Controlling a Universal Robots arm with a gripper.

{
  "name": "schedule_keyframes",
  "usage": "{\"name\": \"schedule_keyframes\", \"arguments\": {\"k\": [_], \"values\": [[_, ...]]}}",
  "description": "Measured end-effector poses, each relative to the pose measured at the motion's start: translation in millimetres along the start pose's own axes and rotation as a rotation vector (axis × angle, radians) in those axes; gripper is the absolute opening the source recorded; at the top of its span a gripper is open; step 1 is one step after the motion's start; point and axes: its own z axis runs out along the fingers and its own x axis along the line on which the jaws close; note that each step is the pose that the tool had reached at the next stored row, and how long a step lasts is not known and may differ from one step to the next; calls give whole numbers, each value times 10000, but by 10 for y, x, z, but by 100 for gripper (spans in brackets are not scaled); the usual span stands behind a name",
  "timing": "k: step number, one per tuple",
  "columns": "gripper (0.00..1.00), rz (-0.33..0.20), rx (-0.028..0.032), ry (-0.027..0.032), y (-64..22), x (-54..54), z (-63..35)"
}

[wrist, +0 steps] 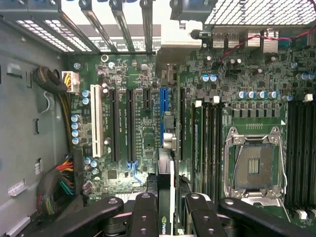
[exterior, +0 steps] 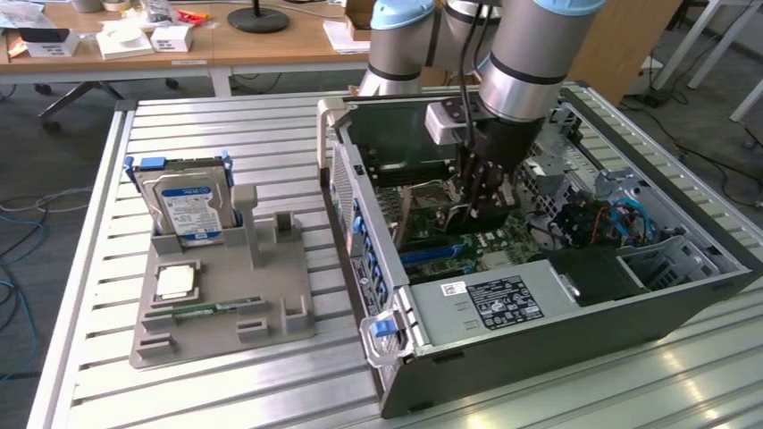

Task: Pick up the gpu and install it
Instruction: 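Insert the gpu into the slot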

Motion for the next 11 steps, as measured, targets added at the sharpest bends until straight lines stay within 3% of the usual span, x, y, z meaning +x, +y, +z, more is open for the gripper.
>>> {"name": "schedule_keyframes", "arguments": {"k": [11], "values": [[26,0,-1,3,91,5,39]]}}
